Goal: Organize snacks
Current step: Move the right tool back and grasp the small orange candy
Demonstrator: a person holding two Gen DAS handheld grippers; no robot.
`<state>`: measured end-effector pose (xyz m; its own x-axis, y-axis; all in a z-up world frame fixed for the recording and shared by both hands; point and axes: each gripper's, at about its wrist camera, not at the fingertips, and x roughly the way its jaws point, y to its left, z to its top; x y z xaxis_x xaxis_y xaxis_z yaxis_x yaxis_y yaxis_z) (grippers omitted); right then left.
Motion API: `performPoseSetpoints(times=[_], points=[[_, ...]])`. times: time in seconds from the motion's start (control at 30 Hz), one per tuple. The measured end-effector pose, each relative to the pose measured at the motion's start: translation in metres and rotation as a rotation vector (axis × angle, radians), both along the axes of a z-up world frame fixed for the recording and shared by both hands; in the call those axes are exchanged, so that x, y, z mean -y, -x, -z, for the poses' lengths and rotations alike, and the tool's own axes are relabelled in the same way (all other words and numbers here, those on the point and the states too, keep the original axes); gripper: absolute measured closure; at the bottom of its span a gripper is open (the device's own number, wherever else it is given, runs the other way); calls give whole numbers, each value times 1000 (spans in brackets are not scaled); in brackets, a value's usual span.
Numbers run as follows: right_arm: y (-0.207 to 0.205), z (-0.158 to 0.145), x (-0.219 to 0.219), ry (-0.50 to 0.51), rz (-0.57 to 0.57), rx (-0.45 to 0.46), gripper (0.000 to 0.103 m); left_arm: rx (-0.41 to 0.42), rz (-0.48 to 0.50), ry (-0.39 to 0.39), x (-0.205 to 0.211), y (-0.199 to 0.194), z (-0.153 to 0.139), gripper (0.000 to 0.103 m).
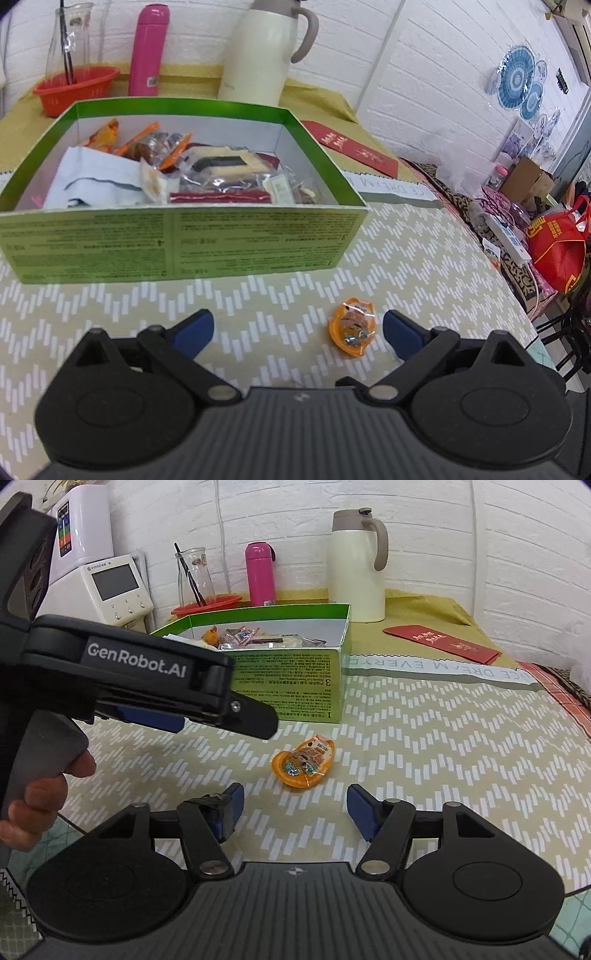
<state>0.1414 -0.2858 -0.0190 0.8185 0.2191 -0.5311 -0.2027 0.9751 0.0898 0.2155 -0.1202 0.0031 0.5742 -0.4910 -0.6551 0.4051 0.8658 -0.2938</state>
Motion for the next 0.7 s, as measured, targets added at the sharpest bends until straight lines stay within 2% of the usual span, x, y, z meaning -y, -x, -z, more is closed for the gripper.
performPoseSetpoints(times=[0.07, 0.17, 0.2, 0.23, 0.27, 0.3, 0.5, 0.63, 0.7], points=[[-5, 0, 2, -18, 3, -8, 15, -7, 11, -11, 7, -7, 2, 8], [-10, 0, 5, -38, 1, -10, 16, -12, 29, -23, 16, -12, 5, 10], [-12, 0, 5, -36, 2, -9, 16, -17, 41, -24, 19, -14, 6, 16], [-13, 0, 5, -32, 5, -7, 16, -27, 55, -23, 21, -15, 7, 34], [-14, 0, 5, -30, 7, -6, 16, -47, 73, -17, 23, -18, 9, 46], [-16, 0, 5, -30, 8, -6, 16, -66, 79, -12, 24, -21, 12, 54], [-23, 0, 7, -39, 10, -4, 16, -60, 84, 13, 27, -24, 13, 56], [-22, 0, 6, -45, 2, -3, 17, -87, 108, 51, 27, -24, 13, 70], [-22, 0, 8, -53, 6, -4, 18, -89, 117, 55, 29, -23, 13, 72]])
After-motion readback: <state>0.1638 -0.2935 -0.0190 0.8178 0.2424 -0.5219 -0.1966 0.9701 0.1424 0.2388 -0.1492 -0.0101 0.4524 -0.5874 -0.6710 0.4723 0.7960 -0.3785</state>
